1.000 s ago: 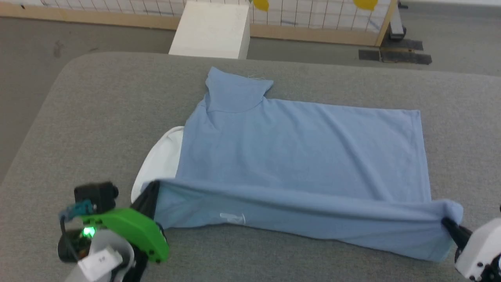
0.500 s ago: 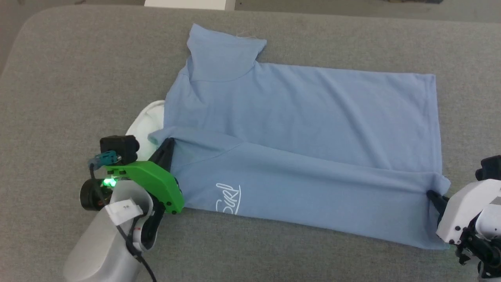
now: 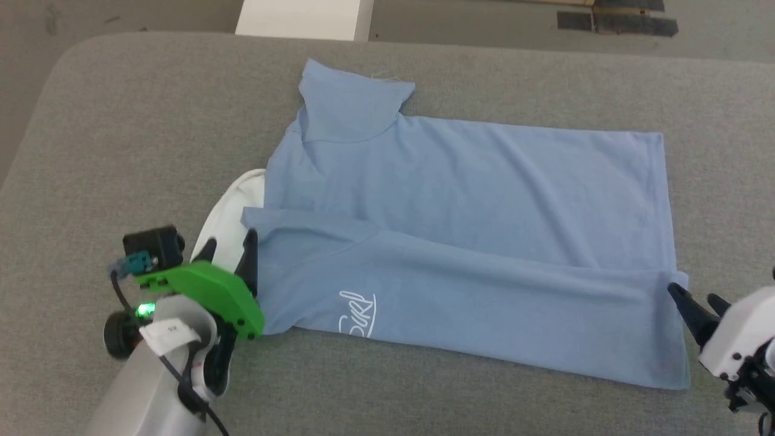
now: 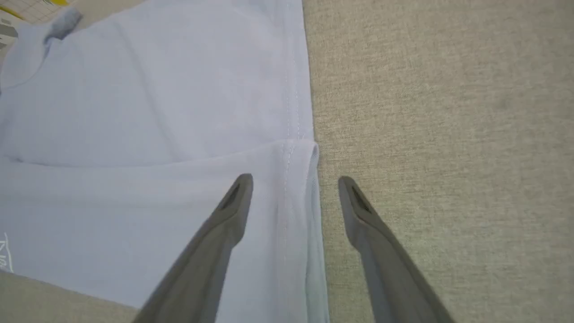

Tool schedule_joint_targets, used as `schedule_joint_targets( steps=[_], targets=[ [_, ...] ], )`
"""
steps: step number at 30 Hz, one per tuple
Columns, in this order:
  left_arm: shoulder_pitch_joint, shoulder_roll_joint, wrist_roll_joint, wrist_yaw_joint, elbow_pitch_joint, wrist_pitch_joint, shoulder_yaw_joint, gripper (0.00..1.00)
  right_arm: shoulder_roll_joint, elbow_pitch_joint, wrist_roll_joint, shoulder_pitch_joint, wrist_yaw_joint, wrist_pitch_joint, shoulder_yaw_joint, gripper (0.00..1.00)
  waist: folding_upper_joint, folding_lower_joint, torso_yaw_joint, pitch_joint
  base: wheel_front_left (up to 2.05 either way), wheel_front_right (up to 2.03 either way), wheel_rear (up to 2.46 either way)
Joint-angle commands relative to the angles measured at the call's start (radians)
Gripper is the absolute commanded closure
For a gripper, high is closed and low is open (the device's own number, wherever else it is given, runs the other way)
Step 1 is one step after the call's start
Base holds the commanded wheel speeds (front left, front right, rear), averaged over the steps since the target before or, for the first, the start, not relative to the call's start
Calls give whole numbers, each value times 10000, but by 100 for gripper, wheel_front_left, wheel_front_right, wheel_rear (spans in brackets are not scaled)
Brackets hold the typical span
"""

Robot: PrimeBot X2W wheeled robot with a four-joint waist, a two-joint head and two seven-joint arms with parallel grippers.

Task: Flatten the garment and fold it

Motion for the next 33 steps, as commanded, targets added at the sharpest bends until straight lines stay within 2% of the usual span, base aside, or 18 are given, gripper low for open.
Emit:
schedule_joint_targets(
  steps=[1, 6, 9, 14, 22, 23, 24, 26, 29, 33],
  targets=[
    [467, 133, -85, 284, -373, 283, 33, 0, 88, -170, 78, 238, -15, -73, -149, 0, 0, 0, 120, -410, 0, 0, 0],
    [1889, 484, -354, 1497, -2334, 1855, -33, 0, 287, -726, 115, 668, -15, -58, -659, 0, 0, 0, 156, -667, 0, 0, 0],
    [2327, 674, -457, 1919, -3050, 2596, -144, 0, 366, -902, 123, 802, -15, -2, -787, 0, 0, 0, 147, -670, 0, 0, 0],
    [2300, 795, -454, 2025, -3085, 2949, -255, 0, 449, -1043, 112, 849, -15, 41, -771, 0, 0, 0, -26, -452, 0, 0, 0],
    [2014, 779, -672, 1906, -2127, 3507, -438, 0, 490, -1104, 132, 742, -15, 55, -747, 0, 0, 0, -373, -98, 0, 0, 0],
    [2045, 767, -753, 1889, -2005, 3672, -492, 16, 492, -1101, 131, 743, -15, 51, -747, 0, 0, 0, -392, -82, 0, 0, 0],
    [2075, 741, -841, 1854, -1896, 3764, -511, 66, 494, -1101, 132, 745, -15, 49, -743, 0, 0, 0, -413, -63, 0, 0, 0],
    [2128, 707, -999, 1761, -1807, 3910, -542, 100, 496, -1119, 46, 789, -15, 66, -741, 0, 0, 0, -416, -46, 0, 0, 0],
    [2266, 692, -1117, 1669, -1987, 3740, -430, 100, 370, -1266, -404, 1007, -15, 214, -548, 0, 0, 0, -349, -100, 0, 0, 0],
    [2491, 803, -1082, 1777, -2713, 3220, -61, 100, -57, -1518, -1308, 1515, -15, 735, 65, 0, 0, 0, -237, -220, 0, 0, 0]
  ],
)
